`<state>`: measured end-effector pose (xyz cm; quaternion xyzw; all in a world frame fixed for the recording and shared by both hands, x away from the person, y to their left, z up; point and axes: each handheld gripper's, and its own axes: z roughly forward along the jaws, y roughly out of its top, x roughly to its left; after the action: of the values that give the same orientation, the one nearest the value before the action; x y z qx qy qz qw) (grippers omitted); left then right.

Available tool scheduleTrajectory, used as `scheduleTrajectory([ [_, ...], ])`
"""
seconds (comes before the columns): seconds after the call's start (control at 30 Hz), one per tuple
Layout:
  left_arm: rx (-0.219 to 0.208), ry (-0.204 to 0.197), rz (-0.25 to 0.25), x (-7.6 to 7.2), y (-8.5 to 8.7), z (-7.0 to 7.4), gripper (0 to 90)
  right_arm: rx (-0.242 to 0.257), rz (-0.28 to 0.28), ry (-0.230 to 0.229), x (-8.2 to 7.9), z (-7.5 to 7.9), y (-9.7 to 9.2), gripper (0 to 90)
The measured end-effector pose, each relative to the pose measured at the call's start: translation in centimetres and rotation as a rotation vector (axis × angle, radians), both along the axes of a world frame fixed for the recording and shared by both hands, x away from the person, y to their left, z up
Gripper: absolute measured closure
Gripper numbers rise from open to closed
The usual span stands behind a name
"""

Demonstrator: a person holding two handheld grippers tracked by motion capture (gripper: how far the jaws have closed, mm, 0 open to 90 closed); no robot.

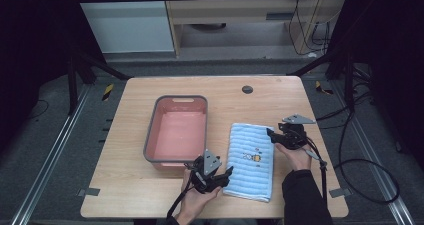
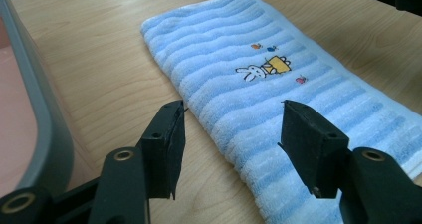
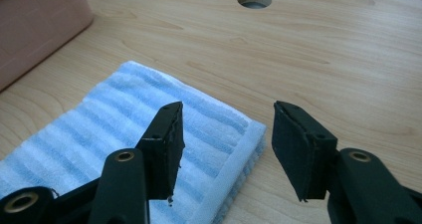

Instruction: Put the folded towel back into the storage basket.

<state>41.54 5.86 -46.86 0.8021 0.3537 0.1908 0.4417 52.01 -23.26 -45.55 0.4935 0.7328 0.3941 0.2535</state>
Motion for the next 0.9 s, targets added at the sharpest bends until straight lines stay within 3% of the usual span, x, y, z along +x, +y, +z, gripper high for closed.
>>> scheduleTrajectory([
  [0.2,0.038,0.009,0.010,-0.1,-0.3,-1.0,44.2,-0.012,0.003,0.025,0.2,-0.8,0.3,47.9],
  [0.9,0.088,0.080,0.021,0.5,-0.7,-3.2,53.2,-0.021,-0.006,0.120,1.2,-3.5,0.3,51.5],
])
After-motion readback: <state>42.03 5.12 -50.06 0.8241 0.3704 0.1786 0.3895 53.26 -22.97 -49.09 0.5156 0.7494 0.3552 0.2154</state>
